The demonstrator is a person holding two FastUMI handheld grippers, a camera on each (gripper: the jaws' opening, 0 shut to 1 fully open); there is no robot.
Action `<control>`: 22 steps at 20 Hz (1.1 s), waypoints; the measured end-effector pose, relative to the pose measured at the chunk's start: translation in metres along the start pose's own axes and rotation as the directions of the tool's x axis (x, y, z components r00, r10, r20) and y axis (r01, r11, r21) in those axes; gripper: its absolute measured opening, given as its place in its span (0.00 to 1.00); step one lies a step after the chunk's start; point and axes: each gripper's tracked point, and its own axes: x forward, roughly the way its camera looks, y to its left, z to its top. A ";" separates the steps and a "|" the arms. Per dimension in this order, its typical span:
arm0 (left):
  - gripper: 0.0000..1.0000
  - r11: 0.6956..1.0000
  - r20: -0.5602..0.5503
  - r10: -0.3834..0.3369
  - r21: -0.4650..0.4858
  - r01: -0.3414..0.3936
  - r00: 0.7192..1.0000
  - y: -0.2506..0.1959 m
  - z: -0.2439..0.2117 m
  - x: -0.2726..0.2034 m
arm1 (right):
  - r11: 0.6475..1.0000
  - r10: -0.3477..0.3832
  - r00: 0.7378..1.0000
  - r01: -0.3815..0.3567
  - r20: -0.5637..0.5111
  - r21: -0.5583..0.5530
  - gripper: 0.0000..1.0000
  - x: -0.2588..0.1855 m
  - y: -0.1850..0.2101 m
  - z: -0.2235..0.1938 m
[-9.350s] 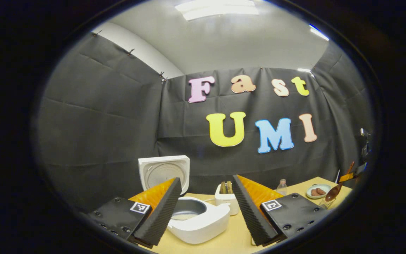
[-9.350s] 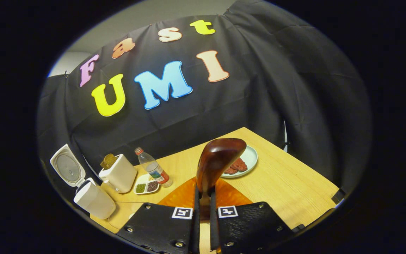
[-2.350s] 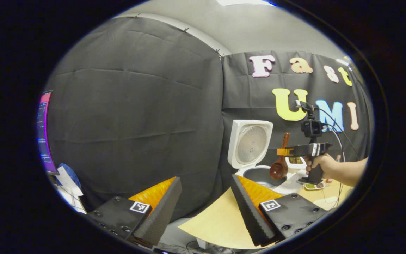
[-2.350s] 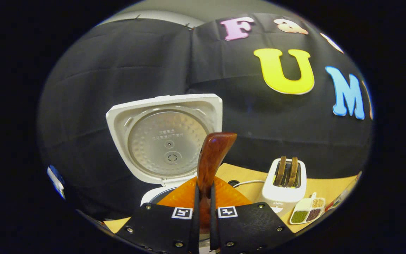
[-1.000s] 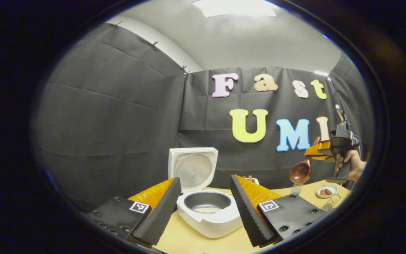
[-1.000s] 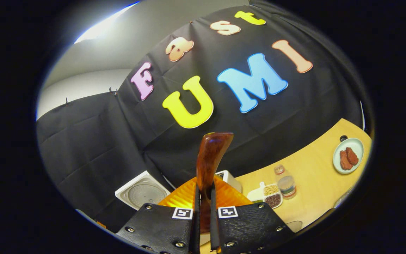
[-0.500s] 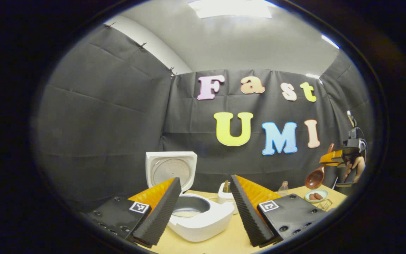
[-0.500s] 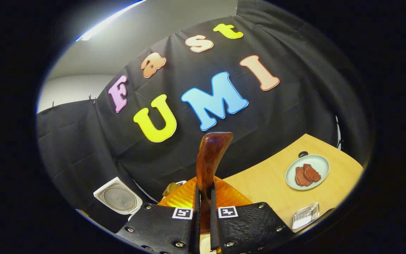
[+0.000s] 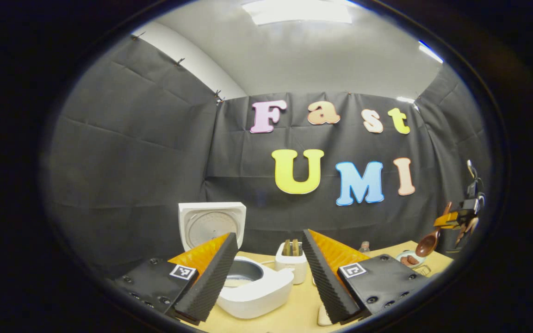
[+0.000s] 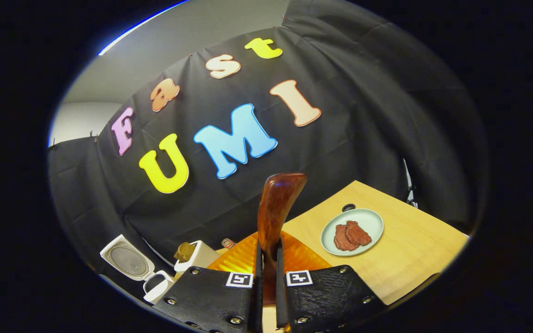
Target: Close the left gripper, press the button to open the rice cooker; take a wooden spoon from the chopstick holder with the right hand, scoop a spoonful of rice and pour it into the rice cooker, then put the wooden spoon back into the chopstick holder.
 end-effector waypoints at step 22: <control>0.98 0.994 -0.010 -0.025 0.106 0.026 1.000 -0.027 0.004 -0.009 | 0.973 -0.217 0.967 0.204 -0.136 -0.104 0.14 0.010 -0.110 -0.101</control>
